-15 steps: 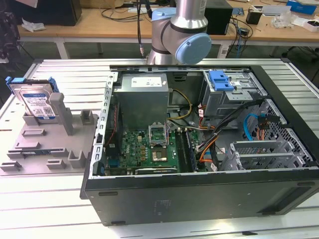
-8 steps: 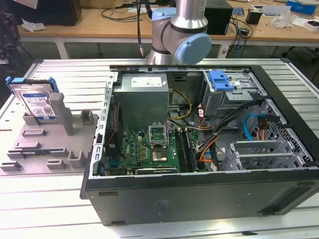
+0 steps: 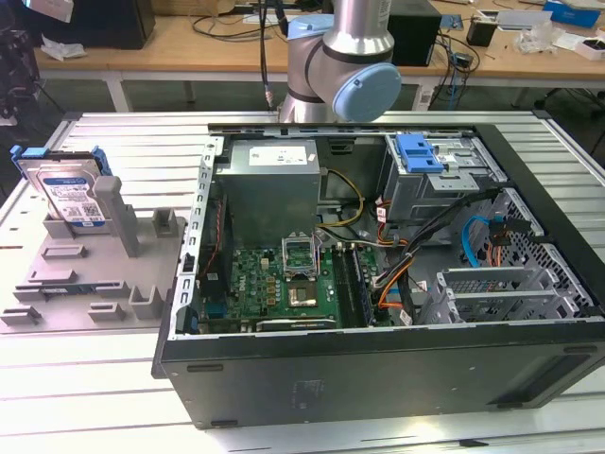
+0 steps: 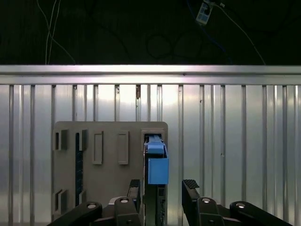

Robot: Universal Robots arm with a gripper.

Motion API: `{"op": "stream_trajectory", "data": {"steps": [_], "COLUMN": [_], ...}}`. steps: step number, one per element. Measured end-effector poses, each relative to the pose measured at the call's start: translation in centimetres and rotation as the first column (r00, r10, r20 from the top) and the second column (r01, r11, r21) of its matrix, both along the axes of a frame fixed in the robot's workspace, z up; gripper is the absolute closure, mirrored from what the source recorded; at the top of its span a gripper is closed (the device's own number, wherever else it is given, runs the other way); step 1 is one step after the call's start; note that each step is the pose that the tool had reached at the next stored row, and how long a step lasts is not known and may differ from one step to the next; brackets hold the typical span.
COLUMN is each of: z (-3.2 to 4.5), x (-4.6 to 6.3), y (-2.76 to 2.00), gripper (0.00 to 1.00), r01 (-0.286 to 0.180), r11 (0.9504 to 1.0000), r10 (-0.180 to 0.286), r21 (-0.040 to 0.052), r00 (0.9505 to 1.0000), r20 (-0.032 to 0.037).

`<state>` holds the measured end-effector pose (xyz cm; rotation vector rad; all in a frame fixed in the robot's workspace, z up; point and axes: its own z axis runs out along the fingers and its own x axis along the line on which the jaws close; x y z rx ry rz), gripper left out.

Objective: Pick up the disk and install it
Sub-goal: 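Pick up the disk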

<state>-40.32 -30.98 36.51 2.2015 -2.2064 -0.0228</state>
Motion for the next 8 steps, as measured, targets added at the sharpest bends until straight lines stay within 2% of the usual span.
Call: {"op": "stream_trajectory", "data": {"steps": [8], "z": [-0.48], "x": [0.0], "y": [-0.08], "gripper": [0.52], "r01": [0.013], "r11": [0.9999], "r10": [-0.013], "r21": [0.0], "r00": [0.9999], "r20": [0.0]}}
